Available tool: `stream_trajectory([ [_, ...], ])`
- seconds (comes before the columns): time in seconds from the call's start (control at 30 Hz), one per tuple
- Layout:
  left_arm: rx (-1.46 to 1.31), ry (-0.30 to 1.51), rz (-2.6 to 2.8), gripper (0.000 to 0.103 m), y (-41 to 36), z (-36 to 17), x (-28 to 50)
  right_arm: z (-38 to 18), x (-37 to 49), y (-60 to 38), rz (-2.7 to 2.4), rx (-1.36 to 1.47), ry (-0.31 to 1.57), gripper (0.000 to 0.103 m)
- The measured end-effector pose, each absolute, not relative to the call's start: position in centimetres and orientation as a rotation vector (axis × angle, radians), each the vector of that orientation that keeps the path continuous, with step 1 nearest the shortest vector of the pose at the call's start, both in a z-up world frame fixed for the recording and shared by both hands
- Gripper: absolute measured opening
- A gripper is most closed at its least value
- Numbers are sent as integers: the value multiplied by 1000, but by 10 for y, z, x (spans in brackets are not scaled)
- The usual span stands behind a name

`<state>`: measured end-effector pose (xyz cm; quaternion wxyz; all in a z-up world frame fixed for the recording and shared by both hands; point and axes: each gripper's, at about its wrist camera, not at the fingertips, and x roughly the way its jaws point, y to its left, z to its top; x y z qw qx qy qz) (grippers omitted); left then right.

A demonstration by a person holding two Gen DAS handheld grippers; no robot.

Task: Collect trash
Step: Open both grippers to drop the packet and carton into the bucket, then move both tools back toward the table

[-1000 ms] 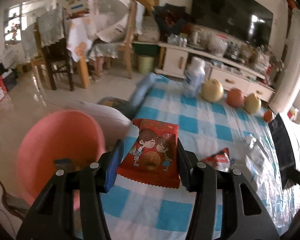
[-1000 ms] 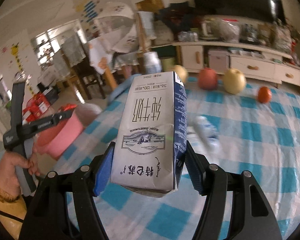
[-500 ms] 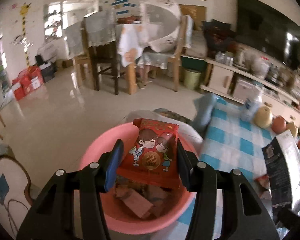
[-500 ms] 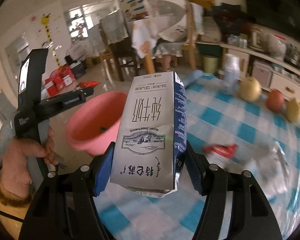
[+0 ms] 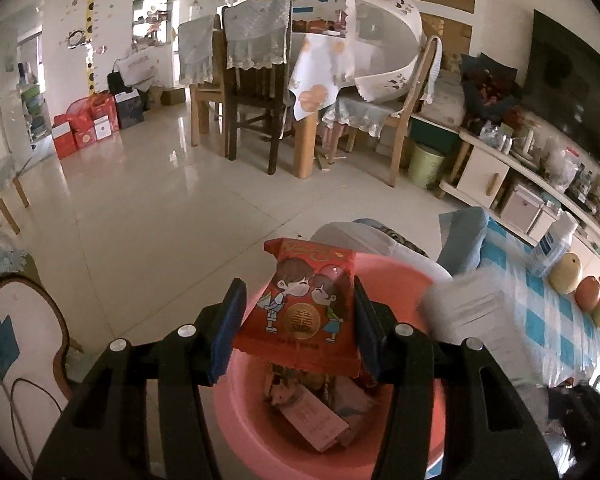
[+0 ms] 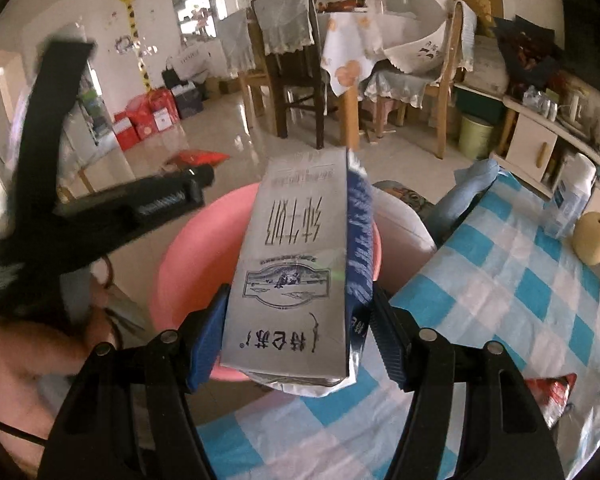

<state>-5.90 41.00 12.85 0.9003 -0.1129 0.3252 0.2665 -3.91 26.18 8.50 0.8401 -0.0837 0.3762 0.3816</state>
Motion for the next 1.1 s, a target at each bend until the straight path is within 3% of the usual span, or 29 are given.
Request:
stream_trajectory([
  [0.1, -198, 669, 563, 72, 408, 131, -56, 80, -40, 259, 790, -136, 790, 85],
  [0.23, -158, 653, 566, 83, 399, 135, -55, 82, -47, 237, 750, -89, 756, 87],
  [0.57, -32, 613, 519, 87, 354, 144, -49, 92, -69, 166, 625, -34, 700, 92],
  [0.67, 10, 604, 512, 93, 341, 147, -47, 93, -74, 147, 598, -24, 700, 92],
  [1.1, 176, 587, 455, 95, 281, 145, -42, 82, -96, 83, 497, -15, 709, 94],
])
